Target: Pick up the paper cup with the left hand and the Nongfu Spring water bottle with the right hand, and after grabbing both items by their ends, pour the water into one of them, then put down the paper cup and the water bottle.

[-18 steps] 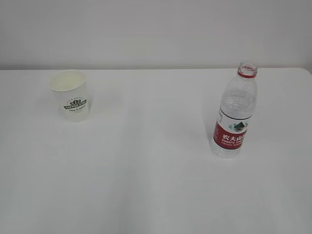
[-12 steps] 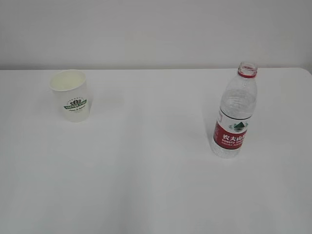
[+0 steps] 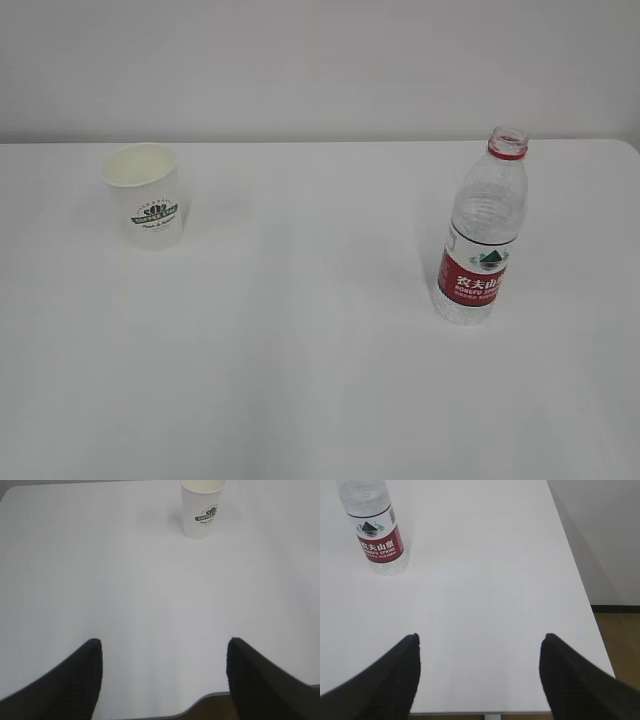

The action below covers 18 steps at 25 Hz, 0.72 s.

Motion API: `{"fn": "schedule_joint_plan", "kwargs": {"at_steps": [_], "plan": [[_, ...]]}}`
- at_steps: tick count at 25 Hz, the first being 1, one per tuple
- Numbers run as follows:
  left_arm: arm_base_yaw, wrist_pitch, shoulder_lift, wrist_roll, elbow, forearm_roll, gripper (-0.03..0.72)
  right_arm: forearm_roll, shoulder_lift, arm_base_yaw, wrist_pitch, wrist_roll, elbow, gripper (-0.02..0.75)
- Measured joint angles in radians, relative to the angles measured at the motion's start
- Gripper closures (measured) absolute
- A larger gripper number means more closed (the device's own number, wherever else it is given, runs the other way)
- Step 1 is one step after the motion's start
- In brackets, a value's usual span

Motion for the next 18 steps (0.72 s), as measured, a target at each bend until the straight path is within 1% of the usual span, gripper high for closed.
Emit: {"fn": "schedule_joint_plan", "kwargs": {"at_steps": [18], "plan": [[0.000,0.000,0.000,0.000,0.000,0.000,0.133,0.000,0.000,0.000,0.000,0.000,0.000,0.175]]}}
